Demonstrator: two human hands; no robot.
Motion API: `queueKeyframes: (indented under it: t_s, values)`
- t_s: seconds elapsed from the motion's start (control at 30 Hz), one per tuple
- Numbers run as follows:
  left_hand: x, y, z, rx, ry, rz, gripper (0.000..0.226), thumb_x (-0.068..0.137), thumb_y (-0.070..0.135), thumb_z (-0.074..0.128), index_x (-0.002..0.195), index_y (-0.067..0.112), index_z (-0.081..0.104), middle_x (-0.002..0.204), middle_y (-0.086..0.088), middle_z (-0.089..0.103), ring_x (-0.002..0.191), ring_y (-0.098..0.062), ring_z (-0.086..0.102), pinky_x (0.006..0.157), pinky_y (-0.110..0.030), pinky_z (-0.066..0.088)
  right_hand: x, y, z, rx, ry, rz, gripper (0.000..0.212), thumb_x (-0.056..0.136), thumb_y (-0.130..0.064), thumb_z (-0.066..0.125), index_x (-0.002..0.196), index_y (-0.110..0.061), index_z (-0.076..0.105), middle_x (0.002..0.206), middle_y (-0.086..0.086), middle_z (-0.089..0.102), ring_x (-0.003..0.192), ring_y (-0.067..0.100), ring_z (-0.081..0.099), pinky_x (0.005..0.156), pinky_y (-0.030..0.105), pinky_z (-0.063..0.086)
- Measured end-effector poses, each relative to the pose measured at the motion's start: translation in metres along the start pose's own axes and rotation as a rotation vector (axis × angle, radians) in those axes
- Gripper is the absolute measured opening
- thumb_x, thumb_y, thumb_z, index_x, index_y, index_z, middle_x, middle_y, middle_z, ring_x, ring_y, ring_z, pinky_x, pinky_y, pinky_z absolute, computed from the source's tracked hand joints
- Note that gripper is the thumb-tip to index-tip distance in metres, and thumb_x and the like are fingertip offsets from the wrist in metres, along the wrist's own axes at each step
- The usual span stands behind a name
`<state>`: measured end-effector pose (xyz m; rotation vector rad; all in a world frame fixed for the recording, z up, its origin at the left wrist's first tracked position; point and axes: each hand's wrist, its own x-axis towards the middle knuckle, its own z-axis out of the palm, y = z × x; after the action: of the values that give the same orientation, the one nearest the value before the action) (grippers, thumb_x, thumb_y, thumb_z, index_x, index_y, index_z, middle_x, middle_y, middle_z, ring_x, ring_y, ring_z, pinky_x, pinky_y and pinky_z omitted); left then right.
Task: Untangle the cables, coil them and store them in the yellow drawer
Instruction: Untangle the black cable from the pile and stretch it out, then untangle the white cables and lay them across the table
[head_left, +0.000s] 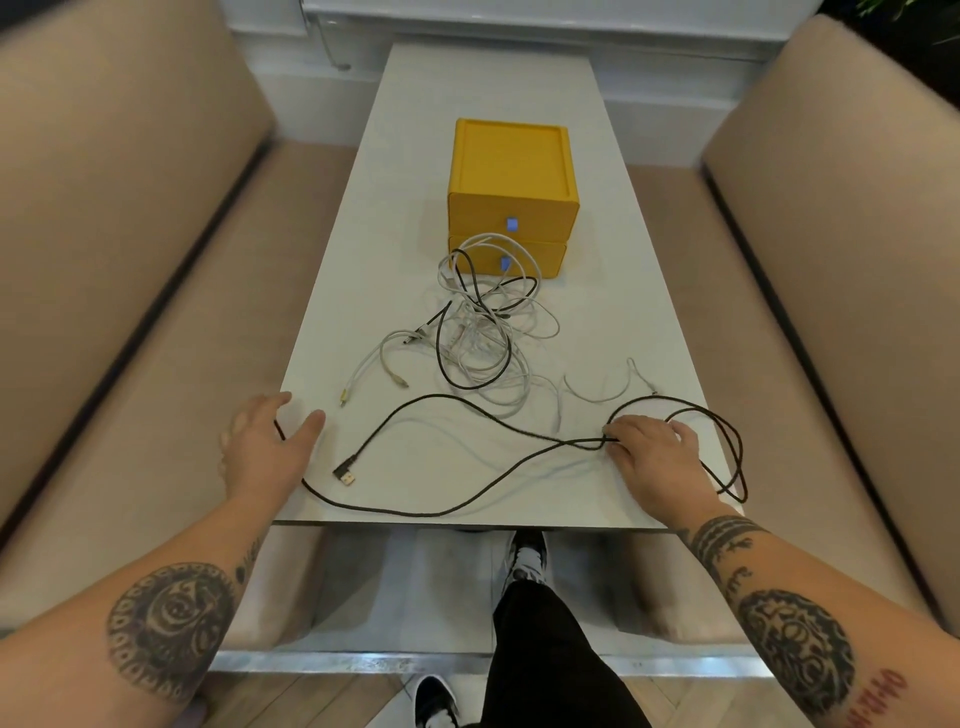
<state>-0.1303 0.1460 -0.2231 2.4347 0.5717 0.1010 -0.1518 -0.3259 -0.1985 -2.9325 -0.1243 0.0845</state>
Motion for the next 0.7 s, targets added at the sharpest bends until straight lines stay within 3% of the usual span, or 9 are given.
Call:
queueKeyframes:
  t_s: [0.1,0.2,0.37,0.47,0.6,0.7]
  values:
    - [-0.013,0.021,0.004,0.076,-0.059,0.245,0.057,0.081,0.066,0.049,0.128,0.037,0.059,0.152,0.010,0.043,0.145,-0.020,0.029,0.119,-0.047,0.016,0.004,-0.002,-0.003,0.020,0.055,0.023,0.027,0.105,-0.030,0.046,0.123,-0.027,0.065,0.127,-0.008,0.063,0.121,0.017,0.054,0.108,0.042,0.026]
    - [-0.027,0.040,0.011,0.102,-0.134,0.495,0.058,0.080,0.067,0.048,0.127,0.036,0.061,0.150,0.011,0.045,0.146,-0.019,0.027,0.121,-0.049,0.009,0.011,-0.013,-0.011,0.031,0.100,0.028,0.031,0.104,-0.031,0.047,0.128,-0.023,0.065,0.123,-0.002,0.068,0.116,0.024,0.059,0.098,0.044,0.038]
    - [-0.033,0.093,0.009,-0.070,-0.223,0.649,0.065,0.085,0.062,0.053,0.141,0.028,0.051,0.150,0.008,0.045,0.141,-0.017,0.032,0.117,-0.048,0.030,0.027,-0.037,-0.043,0.159,0.297,-0.141,0.024,0.099,-0.021,0.058,0.116,-0.011,0.072,0.086,0.011,0.070,0.080,0.036,0.066,0.073,0.045,0.055]
    - [-0.040,0.148,-0.006,-0.196,-0.326,0.787,0.070,0.088,0.059,0.055,0.149,0.029,0.039,0.151,0.012,0.042,0.143,-0.011,0.028,0.115,-0.041,0.032,0.033,-0.051,-0.070,0.158,0.359,-0.238,0.032,0.098,-0.030,0.052,0.118,-0.015,0.071,0.084,0.006,0.068,0.077,0.032,0.067,0.067,0.040,0.056]
    - [-0.058,0.213,-0.029,-0.206,-0.557,0.848,0.058,0.093,0.055,0.054,0.146,0.037,0.042,0.119,0.024,0.062,0.126,-0.002,0.046,0.110,-0.031,0.035,0.036,-0.068,-0.106,0.172,0.486,-0.334,0.041,0.099,-0.040,0.045,0.121,-0.016,0.070,0.084,0.003,0.070,0.077,0.027,0.068,0.065,0.037,0.056]
    - [-0.069,0.243,-0.043,-0.255,-0.674,0.727,0.023,0.100,0.036,0.056,0.122,0.041,0.058,0.088,0.012,0.069,0.088,-0.004,0.064,0.082,-0.026,0.049,0.033,-0.082,-0.128,0.125,0.509,-0.364,0.043,0.098,-0.043,0.045,0.123,-0.018,0.070,0.078,0.002,0.068,0.073,0.028,0.067,0.061,0.036,0.054]
